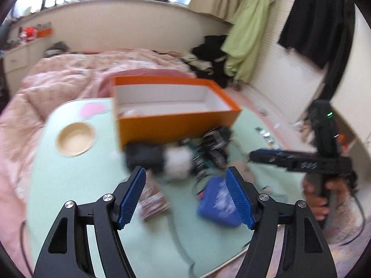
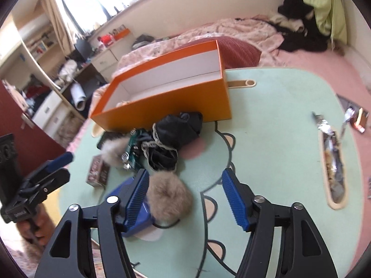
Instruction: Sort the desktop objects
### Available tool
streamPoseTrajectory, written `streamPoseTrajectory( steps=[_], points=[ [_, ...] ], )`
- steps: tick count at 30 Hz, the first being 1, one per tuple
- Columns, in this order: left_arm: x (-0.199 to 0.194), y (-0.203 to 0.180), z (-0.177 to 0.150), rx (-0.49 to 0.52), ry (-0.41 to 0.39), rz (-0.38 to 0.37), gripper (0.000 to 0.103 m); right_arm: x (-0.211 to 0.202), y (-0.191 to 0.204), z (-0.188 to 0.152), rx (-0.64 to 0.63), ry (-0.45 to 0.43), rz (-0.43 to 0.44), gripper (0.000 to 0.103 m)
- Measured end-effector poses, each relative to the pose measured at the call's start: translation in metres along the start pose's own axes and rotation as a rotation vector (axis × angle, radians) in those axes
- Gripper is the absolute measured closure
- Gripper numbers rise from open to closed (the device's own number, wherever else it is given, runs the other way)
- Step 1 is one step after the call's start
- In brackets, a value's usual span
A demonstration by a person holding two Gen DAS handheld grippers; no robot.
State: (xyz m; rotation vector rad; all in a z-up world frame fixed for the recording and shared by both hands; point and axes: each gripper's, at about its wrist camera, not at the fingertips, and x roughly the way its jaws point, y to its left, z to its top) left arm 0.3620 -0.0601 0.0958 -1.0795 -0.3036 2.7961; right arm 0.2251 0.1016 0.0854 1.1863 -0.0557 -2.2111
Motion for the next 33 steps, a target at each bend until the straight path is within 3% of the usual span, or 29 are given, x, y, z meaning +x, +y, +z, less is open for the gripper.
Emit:
streamPoseTrajectory(
  steps=[3,6,11,14,15,17,18,29,33],
  points=[
    [-0.001,0.004,-0.027,0.025,0.040,0.070,0.025,-0.003,0.009,-0.011,-0.050,-0.015,-0.064,0.029],
    [0.005,0.004,-0.050,0.056,0.089,0.130,0.025,-0.002,0.012,-0.025,-0.082,-0.007,-0.074,0.026],
    [0.019,0.002,-0.068,0.055,0.073,0.151,0.021,0.000,0.017,-0.050,-0.132,-0.004,-0.116,0.023],
    [0.032,-0.010,-0.068,0.117,0.050,0.211,0.016,0.007,0.021,-0.065,-0.179,0.003,-0.163,0.015],
    [0.036,-0.012,-0.068,0.125,0.039,0.220,0.014,0.010,0.023,-0.069,-0.203,-0.002,-0.191,0.005],
    [0.041,-0.012,-0.066,0.124,0.045,0.221,0.010,0.015,0.027,-0.073,-0.239,-0.005,-0.215,0.000],
    [0.045,-0.010,-0.064,0.119,0.057,0.222,0.000,0.016,0.028,-0.072,-0.243,-0.006,-0.212,0.000],
    [0.046,-0.005,-0.062,0.125,0.046,0.209,0.000,0.020,0.026,-0.070,-0.245,-0.009,-0.207,0.000],
    [0.044,-0.002,-0.062,0.125,0.044,0.206,0.000,0.024,0.029,-0.061,-0.223,0.052,-0.223,0.000]
  ],
)
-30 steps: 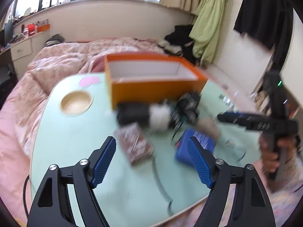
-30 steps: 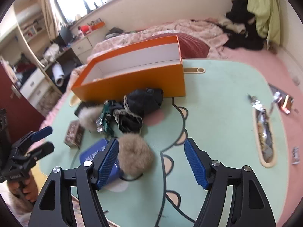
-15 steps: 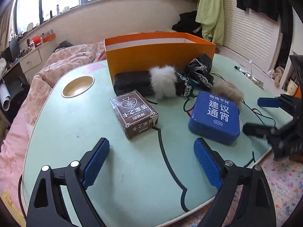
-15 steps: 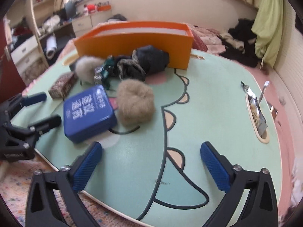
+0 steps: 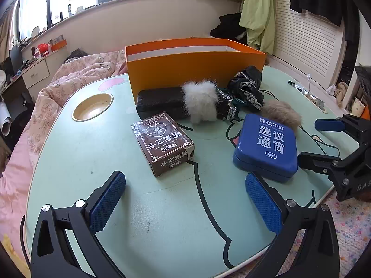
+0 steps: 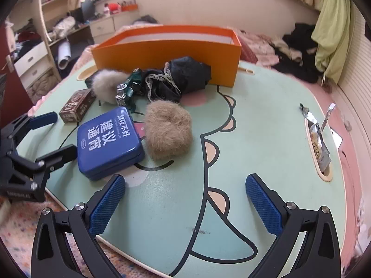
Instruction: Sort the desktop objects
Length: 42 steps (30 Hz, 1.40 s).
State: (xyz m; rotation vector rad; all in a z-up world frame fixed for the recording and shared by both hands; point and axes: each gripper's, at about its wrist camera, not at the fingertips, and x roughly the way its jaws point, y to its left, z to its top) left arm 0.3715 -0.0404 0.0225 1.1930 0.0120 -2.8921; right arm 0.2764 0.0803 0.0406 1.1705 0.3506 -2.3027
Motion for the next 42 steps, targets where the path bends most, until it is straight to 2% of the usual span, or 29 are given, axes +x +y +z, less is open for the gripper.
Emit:
streamPoseTrajectory(
  steps=[2,4,7,9,12,14,15,18,21,23,24,26,27,30,31,35,38,42],
  points=[
    [0.000,0.001,0.000,0.000,-0.001,-0.001,0.000,0.000,-0.002,0.010,0.022,0.046,0.026,0.005],
    [-0.001,0.001,0.000,0.000,-0.003,-0.003,0.000,-0.010,-0.005,0.028,0.043,0.063,0.070,0.020],
    [-0.001,0.002,0.000,0.000,-0.007,-0.006,0.000,-0.035,-0.011,0.079,0.055,0.026,0.066,0.020],
    [-0.002,0.001,-0.001,0.001,-0.010,-0.007,0.000,-0.040,-0.014,0.122,0.077,0.044,0.085,0.020],
    [-0.003,0.001,-0.002,0.000,-0.014,-0.009,0.000,-0.016,-0.018,0.185,0.103,0.154,0.133,0.020],
    [-0.004,0.001,-0.003,-0.002,-0.017,-0.010,0.000,0.012,-0.018,0.209,0.119,0.263,0.103,0.024],
    [-0.004,0.002,-0.003,-0.003,-0.019,-0.011,0.000,0.029,-0.019,0.218,0.129,0.316,0.076,0.029],
    [-0.005,0.002,-0.004,-0.003,-0.023,-0.014,0.000,0.066,-0.017,0.230,0.145,0.434,0.031,0.038],
    [-0.006,0.001,-0.004,-0.005,-0.026,-0.015,0.000,0.091,-0.015,0.226,0.130,0.502,-0.023,0.040],
    [-0.006,0.001,-0.005,-0.007,-0.027,-0.015,0.000,0.111,-0.018,0.219,0.158,0.577,-0.065,0.049],
    [-0.006,0.000,-0.004,-0.008,-0.027,-0.014,0.000,0.121,-0.021,0.217,0.160,0.605,-0.087,0.062],
    [-0.006,-0.001,-0.004,-0.005,-0.029,-0.010,0.000,0.130,-0.020,0.213,0.117,0.628,-0.187,0.077],
    [-0.007,-0.001,-0.004,-0.003,-0.030,-0.008,0.000,0.130,-0.020,0.212,0.119,0.623,-0.196,0.077],
    [-0.006,0.001,-0.003,-0.008,-0.027,-0.013,0.000,0.126,-0.028,0.212,0.177,0.606,-0.119,0.078],
    [-0.006,0.001,-0.003,-0.008,-0.027,-0.013,0.000,0.121,-0.032,0.212,0.205,0.575,-0.080,0.078],
    [-0.006,0.001,-0.003,-0.007,-0.028,-0.012,0.000,0.071,-0.038,0.216,0.235,0.347,0.001,0.078],
    [-0.006,0.001,-0.003,-0.007,-0.028,-0.012,0.000,0.014,-0.038,0.208,0.245,0.167,0.095,0.078],
    [-0.006,0.001,-0.003,-0.008,-0.028,-0.012,0.000,-0.033,-0.037,0.179,0.223,0.054,0.224,0.077]
  ],
)
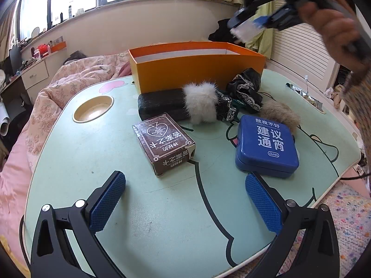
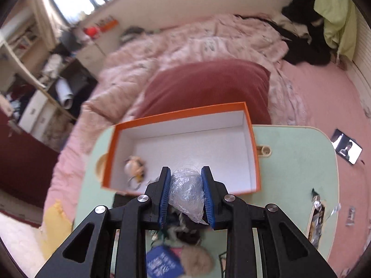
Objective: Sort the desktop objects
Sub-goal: 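Place the plastic bag on the table with the right tool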
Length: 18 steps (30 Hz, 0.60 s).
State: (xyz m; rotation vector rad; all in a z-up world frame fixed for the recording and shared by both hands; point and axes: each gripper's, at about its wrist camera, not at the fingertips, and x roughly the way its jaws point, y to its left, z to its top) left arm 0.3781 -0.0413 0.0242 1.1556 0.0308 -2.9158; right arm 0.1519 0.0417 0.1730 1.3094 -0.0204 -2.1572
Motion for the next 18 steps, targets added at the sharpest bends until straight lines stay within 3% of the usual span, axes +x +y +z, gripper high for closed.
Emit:
streamPoseTrajectory(
  steps=[7,11,13,16,18],
  points=[
    [0.000,0.000,0.000,0.001,0.000,0.002,0.000,0.018,-0.028,-0.073,-0.007,0.051,0.069,0.076],
    [0.000,0.001,0.000,0.001,0.000,0.001,0.000,0.044,-0.048,-0.083,0.034,0.091,0.135,0.073],
    [0.000,0.001,0.000,0.001,-0.001,0.002,0.000,0.044,-0.045,-0.084,0.024,0.061,0.143,0.056],
    [-0.001,0.001,0.000,0.001,-0.003,0.003,0.000,0.024,-0.043,-0.087,0.006,-0.090,0.135,0.028],
    [-0.001,0.001,0.000,0.002,-0.003,0.003,0.000,0.008,-0.043,-0.092,-0.002,-0.181,0.105,0.018]
  ],
)
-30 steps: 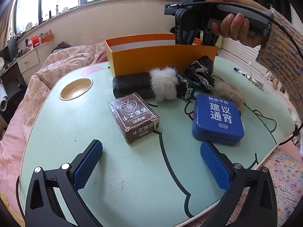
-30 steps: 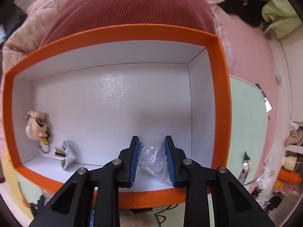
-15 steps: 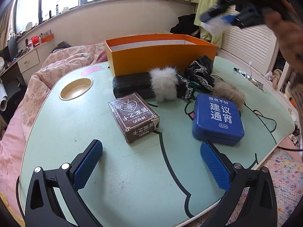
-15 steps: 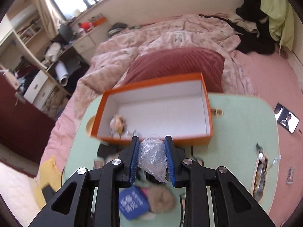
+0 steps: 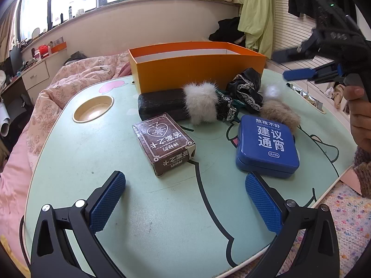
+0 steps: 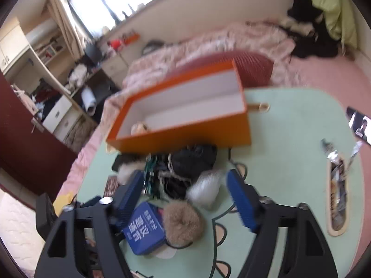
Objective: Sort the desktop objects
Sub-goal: 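Place the plastic bag on the table with the right tool, then reach into the box and grasp the figurine keychain with the left tool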
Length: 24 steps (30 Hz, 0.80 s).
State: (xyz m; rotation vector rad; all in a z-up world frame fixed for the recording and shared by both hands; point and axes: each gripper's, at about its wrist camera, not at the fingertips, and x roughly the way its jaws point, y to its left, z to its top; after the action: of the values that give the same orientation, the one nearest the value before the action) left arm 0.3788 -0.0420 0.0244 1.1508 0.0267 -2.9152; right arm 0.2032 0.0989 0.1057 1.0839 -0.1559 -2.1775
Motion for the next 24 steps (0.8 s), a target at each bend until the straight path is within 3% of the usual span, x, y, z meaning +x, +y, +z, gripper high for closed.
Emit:
streamPoseTrajectory(
  steps=[4,14,17,24],
  points=[
    [0.000,0.000,0.000,0.000,0.000,0.000,0.000,-0.013,0.006,-0.020,-0.058,-0.023,-0.067,0.018],
    [-0.001,0.000,0.000,-0.003,0.002,0.003,0.000,0.009,0.021,-0.088,-0.185,0.076,-0.194,0.018],
    [-0.001,-0.001,-0.001,-0.002,0.002,0.006,0.000,0.026,0.030,-0.103,-0.256,0.077,-0.292,0.000],
    [-0.004,-0.003,0.000,0.001,0.008,0.005,0.000,0.030,0.028,-0.103,-0.290,0.081,-0.275,0.000]
  ],
)
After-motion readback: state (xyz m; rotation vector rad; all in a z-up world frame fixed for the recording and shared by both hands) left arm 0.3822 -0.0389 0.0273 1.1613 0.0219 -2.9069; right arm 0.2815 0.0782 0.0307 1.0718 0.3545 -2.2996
